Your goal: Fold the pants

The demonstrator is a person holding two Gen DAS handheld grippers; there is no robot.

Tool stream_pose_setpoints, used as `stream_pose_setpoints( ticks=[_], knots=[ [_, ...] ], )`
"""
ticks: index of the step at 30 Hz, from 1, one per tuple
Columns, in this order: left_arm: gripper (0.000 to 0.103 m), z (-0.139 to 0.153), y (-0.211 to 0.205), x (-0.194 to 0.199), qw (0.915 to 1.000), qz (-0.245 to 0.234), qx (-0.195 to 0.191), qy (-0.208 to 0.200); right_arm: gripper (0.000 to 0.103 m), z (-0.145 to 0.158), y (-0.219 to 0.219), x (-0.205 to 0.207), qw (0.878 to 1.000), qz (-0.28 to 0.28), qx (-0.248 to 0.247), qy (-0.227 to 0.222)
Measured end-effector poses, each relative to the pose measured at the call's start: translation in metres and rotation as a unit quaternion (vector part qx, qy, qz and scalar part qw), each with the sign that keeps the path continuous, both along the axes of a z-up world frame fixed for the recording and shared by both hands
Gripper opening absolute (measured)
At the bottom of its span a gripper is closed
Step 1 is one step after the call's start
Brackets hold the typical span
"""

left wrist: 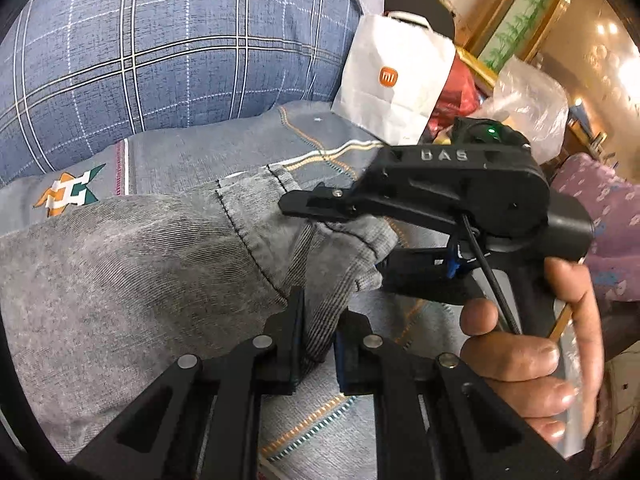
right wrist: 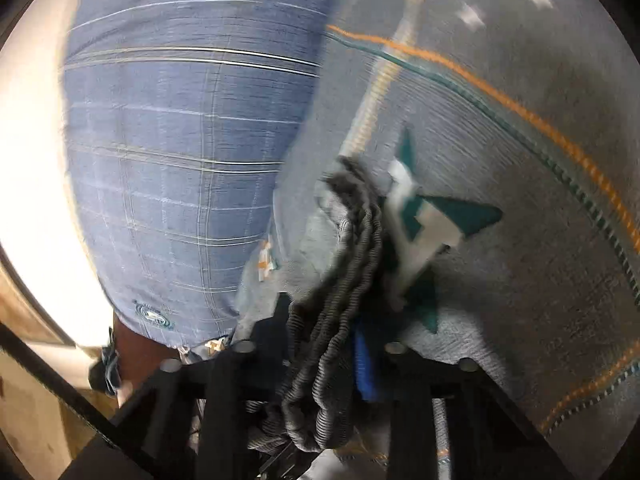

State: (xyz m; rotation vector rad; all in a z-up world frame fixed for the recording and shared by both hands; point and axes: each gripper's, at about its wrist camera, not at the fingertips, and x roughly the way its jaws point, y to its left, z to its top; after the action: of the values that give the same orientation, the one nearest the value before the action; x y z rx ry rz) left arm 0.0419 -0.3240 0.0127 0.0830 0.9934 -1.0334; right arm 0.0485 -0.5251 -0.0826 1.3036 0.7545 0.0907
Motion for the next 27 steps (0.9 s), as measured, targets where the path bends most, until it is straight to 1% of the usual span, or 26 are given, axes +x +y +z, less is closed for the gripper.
stream_pose_setpoints(
  ticks=[1,2,4,5,8,9,11,13,15,17,18,20,21,22,23,24,25,26,27],
  knots=[
    [0.012,0.003,0.004,0.001,0.9999,0.003,-0.011,0.006,0.022,0.010,0.004,-0.001,1.000,0.006,-0.014,-0.017],
    [0.012,0.007,0.010,0.001,0.9997,0.009,-0.022,0.008,0.022,0.025,0.012,0.001,0.998,0.018,-0.039,-0.043],
    [0.012,0.020,0.027,0.000,0.9986,0.027,-0.044,0.003,0.022,0.045,0.028,0.006,0.993,0.043,-0.066,-0.083],
    [0.012,0.026,0.038,-0.002,0.9978,0.040,-0.053,0.000,0.022,0.056,0.040,0.011,0.990,0.057,-0.074,-0.105],
    [0.012,0.039,0.075,-0.005,0.9934,0.087,-0.074,-0.003,0.020,0.076,0.074,0.025,0.982,0.099,-0.088,-0.138],
    [0.012,0.040,0.087,-0.004,0.9914,0.105,-0.078,-0.001,0.020,0.080,0.089,0.036,0.980,0.113,-0.096,-0.135],
    [0.012,0.035,0.117,0.003,0.9853,0.146,-0.085,0.029,0.020,0.080,0.118,0.047,0.977,0.140,-0.104,-0.121],
    [0.012,0.026,0.143,0.009,0.9788,0.178,-0.088,0.049,0.019,0.074,0.153,0.068,0.973,0.171,-0.112,-0.109],
    [0.012,0.016,0.165,0.016,0.9734,0.205,-0.083,0.061,0.019,0.066,0.181,0.085,0.971,0.188,-0.109,-0.099],
    [0.012,0.007,0.189,0.021,0.9676,0.224,-0.093,0.071,0.018,0.060,0.202,0.100,0.967,0.203,-0.117,-0.105],
    [0.012,0.004,0.195,0.024,0.9659,0.227,-0.099,0.075,0.018,0.063,0.213,0.103,0.961,0.208,-0.138,-0.115],
    [0.012,-0.007,0.212,0.028,0.9602,0.238,-0.116,0.089,0.017,0.069,0.222,0.105,0.956,0.208,-0.162,-0.127],
    [0.012,-0.016,0.221,0.030,0.9539,0.252,-0.126,0.102,0.016,0.071,0.224,0.106,0.955,0.207,-0.164,-0.137],
    [0.012,-0.024,0.225,0.033,0.9497,0.262,-0.126,0.115,0.016,0.070,0.226,0.110,0.955,0.206,-0.154,-0.146],
    [0.012,-0.034,0.226,0.039,0.9479,0.267,-0.117,0.129,0.017,0.067,0.224,0.113,0.957,0.205,-0.145,-0.148],
    [0.012,-0.041,0.226,0.044,0.9478,0.266,-0.105,0.140,0.018,0.063,0.223,0.116,0.960,0.200,-0.136,-0.145],
    [0.012,-0.048,0.228,0.048,0.9454,0.271,-0.102,0.150,0.021,0.059,0.220,0.117,0.963,0.195,-0.129,-0.137],
    [0.015,-0.053,0.232,0.049,0.9416,0.277,-0.105,0.160,0.024,0.056,0.216,0.117,0.965,0.192,-0.120,-0.130],
    [0.019,-0.057,0.234,0.051,0.9381,0.281,-0.108,0.171,0.032,0.055,0.209,0.113,0.968,0.184,-0.119,-0.124]
  ],
)
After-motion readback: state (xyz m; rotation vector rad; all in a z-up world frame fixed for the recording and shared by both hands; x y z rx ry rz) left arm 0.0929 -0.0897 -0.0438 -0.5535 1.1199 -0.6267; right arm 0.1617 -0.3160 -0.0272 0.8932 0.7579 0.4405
